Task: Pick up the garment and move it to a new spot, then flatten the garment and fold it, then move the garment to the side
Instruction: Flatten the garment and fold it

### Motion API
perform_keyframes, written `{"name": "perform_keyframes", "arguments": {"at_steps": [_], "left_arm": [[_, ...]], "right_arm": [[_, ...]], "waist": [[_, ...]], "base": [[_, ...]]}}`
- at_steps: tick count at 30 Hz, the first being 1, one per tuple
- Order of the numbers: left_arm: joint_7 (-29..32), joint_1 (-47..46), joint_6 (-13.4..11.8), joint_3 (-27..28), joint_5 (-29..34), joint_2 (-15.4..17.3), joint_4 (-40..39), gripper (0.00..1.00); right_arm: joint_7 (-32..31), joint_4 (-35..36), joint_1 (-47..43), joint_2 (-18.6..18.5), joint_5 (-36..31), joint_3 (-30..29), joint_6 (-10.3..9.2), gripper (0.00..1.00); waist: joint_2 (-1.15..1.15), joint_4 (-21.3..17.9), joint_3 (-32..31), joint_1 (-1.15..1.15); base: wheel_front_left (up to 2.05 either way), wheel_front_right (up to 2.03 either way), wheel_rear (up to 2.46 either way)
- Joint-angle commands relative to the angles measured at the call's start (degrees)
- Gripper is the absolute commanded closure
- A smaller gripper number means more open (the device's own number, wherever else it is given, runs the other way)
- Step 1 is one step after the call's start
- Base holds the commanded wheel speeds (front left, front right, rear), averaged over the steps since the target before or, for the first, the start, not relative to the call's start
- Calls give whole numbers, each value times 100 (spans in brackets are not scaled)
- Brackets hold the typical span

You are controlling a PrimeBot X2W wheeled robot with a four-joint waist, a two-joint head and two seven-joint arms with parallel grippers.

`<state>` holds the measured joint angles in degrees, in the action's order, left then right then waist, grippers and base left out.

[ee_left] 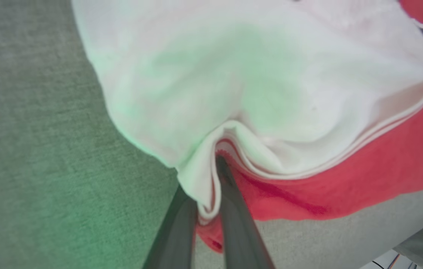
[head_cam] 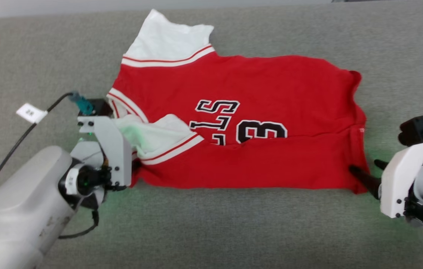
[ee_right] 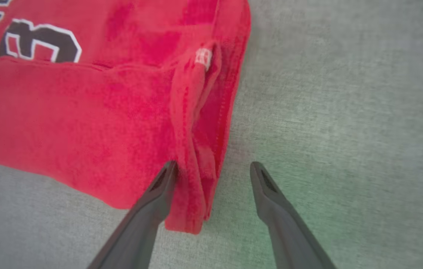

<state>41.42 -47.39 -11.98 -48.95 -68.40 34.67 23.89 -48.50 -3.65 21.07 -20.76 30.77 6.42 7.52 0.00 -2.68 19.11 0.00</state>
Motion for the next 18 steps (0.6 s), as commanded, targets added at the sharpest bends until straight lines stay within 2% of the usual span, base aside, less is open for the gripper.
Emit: {"name": "perform_keyframes", "arguments": {"at_steps": [1,5,11,12,13,18], "left_arm": [[-133,39,-7,-92,95,-179,176,100],[-176,-89,73,-108,118,-322,336,100],[-214,-212,191,-93,99,-444,575,100],[-210,-206,201,-88,78,-450,622,100],[-204,-208,211,-90,71,-453,664,100],[-102,-159,237,-91,-2,-450,811,100]], "right_arm": [[-27,-64,89,57,-20,27,-6,0],[-224,-493,200,186,-91,161,-6,0],[-405,-1040,365,137,-205,505,-7,0],[-446,-1124,384,126,-164,559,-7,59],[-475,-1196,395,100,-137,609,-7,100],[-442,-1371,496,-119,7,694,-7,100]], "waist": [[0,150,143,0],[0,248,228,0],[0,324,259,0],[0,330,251,0],[0,335,241,0],[0,369,139,0]], "base": [[0,0,0],[0,0,0],[0,0,0],[0,0,0],[0,0,0],[0,0,0]]}}
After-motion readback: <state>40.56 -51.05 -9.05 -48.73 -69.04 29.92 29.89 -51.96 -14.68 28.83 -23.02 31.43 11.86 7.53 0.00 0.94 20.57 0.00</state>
